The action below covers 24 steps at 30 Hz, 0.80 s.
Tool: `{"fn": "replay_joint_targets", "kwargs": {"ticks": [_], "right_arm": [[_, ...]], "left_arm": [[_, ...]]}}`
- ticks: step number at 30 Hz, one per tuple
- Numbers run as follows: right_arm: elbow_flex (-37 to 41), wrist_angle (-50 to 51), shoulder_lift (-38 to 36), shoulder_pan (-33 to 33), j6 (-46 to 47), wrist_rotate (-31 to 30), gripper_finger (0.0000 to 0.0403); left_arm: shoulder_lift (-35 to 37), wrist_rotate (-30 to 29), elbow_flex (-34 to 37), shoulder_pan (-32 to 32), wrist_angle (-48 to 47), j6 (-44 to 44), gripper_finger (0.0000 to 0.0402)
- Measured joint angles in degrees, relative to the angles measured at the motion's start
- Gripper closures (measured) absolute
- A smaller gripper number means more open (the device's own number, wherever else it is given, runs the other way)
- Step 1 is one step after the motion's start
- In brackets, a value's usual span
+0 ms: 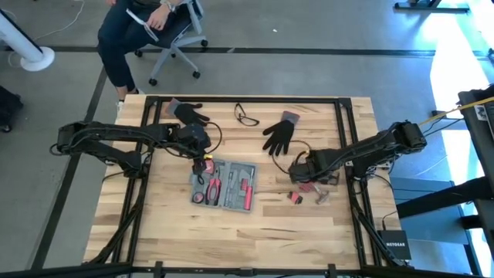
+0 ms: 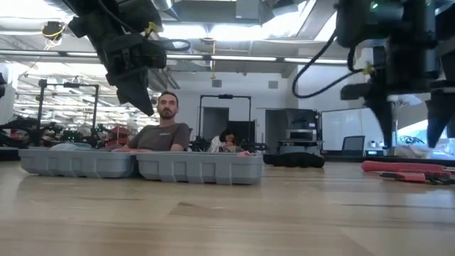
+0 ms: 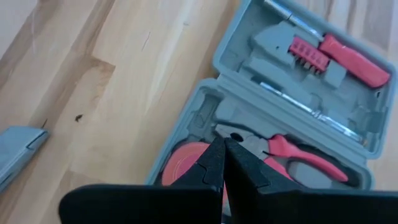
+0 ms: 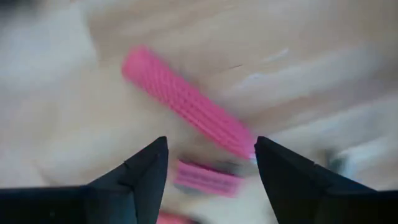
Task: Prefit tool cases
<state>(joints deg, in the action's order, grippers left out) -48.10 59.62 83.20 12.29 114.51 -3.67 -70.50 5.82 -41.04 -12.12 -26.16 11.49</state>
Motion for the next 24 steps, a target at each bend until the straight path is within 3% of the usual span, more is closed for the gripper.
{"fn": "replay_joint_targets", "kwargs": {"ticks": [5, 8, 14, 16, 19, 24], "right_arm": [[0.02, 9.37, -0.8, 2.78, -30.77, 8.09, 0.0176], [1.24, 13.48, -0.77, 4.59, -33.71, 12.0, 0.0211], [2.71, 4.75, -1.58, 6.13, -30.1, 11.59, 0.0374], [2.73, 4.09, -1.62, 6.08, -31.4, 10.06, 0.0394], [2.73, 3.36, -1.6, 6.08, -34.41, 7.63, 0.0364], [3.26, 3.21, -1.6, 6.08, -39.9, 6.29, 0.0269]], "left_arm": [[0.0, -0.02, 0.0, -0.04, -0.24, -0.27, 0.0401], [0.0, -0.03, 0.0, -0.04, -0.13, 0.69, 0.0402], [-0.02, -2.0, 0.0, -0.06, -0.15, 3.66, 0.0401], [0.0, -2.04, 0.0, -0.06, 0.12, 4.7, 0.0401], [-0.02, -2.05, 0.0, -0.04, -0.02, 6.43, 0.0401], [-0.04, -2.09, 0.0, -0.04, 0.21, 9.05, 0.0401]]}}
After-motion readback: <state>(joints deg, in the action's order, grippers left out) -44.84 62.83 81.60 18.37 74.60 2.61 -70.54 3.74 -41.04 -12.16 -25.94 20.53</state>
